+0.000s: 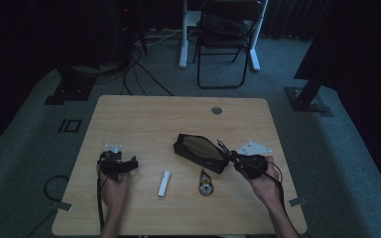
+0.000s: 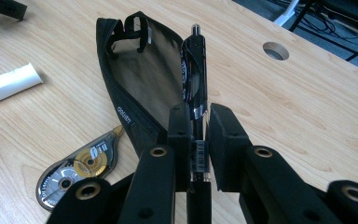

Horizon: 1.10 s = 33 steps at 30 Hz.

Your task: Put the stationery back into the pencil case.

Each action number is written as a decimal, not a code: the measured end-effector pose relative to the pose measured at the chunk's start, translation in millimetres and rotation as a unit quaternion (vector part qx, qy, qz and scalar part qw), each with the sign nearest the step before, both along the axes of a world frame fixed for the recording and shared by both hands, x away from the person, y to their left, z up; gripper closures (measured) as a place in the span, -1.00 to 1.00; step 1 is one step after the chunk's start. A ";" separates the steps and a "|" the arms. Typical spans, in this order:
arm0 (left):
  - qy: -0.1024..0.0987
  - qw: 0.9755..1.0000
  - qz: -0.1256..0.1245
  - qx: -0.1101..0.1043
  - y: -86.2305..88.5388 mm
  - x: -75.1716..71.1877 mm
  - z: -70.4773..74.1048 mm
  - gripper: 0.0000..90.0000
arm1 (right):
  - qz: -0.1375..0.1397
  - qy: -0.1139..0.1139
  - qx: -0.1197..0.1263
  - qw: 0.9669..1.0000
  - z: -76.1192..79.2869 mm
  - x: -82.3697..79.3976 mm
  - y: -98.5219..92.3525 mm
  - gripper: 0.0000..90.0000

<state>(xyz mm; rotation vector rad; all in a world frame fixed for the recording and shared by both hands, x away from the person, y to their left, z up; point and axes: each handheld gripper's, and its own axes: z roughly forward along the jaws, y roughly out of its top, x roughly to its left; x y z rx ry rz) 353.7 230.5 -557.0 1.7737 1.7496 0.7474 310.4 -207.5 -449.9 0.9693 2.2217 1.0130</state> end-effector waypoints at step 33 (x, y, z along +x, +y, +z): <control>0.000 1.000 0.000 0.000 0.0 0.0 0.0 -0.82 | 0.019 -0.003 0.004 1.000 1.4 10.1 17.5 0.78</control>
